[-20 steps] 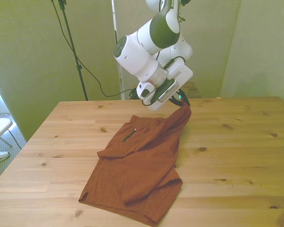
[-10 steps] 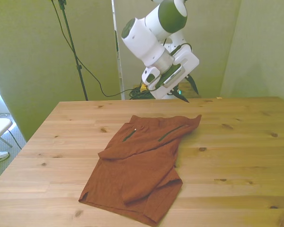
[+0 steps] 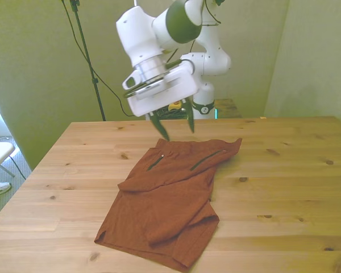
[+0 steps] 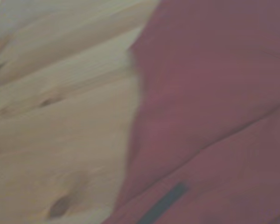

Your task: Unfold the shorts

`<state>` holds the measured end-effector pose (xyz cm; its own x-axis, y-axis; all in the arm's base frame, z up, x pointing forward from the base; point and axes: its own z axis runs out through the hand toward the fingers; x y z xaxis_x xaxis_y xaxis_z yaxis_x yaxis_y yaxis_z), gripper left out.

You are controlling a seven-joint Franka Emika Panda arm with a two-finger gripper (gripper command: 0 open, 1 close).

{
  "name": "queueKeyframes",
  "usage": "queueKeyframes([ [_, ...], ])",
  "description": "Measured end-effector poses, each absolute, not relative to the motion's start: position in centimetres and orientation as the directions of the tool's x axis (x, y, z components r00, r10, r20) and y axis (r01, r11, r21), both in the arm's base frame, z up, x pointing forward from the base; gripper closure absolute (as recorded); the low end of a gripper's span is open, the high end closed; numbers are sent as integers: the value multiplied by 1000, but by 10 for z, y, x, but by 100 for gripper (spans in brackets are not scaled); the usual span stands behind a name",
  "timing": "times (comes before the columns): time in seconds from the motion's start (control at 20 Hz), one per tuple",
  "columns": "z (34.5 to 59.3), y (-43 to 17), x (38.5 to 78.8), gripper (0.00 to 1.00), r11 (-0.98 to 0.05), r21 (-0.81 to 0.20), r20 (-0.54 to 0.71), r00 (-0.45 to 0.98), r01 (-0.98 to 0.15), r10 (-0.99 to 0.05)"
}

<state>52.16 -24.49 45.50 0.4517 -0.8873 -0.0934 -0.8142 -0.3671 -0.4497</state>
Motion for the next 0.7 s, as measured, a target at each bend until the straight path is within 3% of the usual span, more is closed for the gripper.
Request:
queueKeyframes([
  [0.15, 442, -294, 540, 0, -265, -423, -48, 314, -866, -948],
  [0.35, 406, -337, 567, 0, -104, -361, -22, 119, -927, -993],
  [0.55, 378, -344, 585, 0, 78, -263, -50, -68, -962, -996],
  [0.7, 379, -340, 595, 0, 122, -235, -86, -104, -964, -991],
])
